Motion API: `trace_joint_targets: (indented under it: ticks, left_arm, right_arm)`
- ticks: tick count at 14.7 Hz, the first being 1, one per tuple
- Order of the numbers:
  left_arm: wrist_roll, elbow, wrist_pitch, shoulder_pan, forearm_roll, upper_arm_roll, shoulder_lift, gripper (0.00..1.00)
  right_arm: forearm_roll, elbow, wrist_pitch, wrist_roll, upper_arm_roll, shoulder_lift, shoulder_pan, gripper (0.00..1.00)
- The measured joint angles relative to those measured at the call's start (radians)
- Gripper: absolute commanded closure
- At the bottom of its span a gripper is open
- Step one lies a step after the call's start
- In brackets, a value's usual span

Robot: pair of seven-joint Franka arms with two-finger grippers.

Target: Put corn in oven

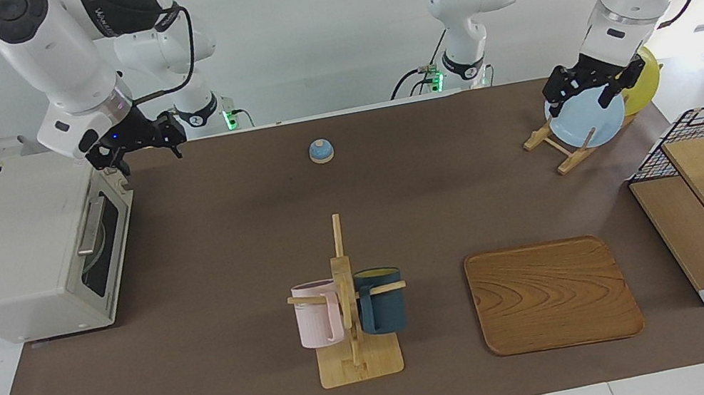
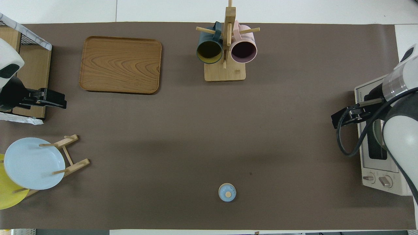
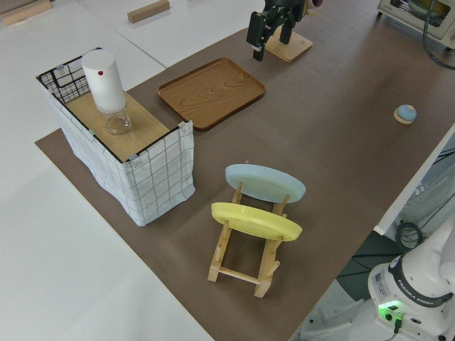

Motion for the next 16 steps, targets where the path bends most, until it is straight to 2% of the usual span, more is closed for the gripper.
trace_joint_targets:
  ticks: [5,11,16]
  left_arm:
    - [0.0,0.0,0.0,0.0,0.0,0.0,0.0,0.0]
    - [0.0,0.0,0.0,0.0,0.0,0.0,0.0,0.0]
    - [0.0,0.0,0.0,0.0,0.0,0.0,0.0,0.0]
  right_arm:
    - [-0.001,0.0,0.0,0.006,-0.01,0.0,0.0,0.0]
    - [-0.001,0.026,0.01,0.008,-0.123,0.002,0.038,0.0]
    - [-0.007,0.034,0.034,0.048,-0.131,0.005,0.068,0.0]
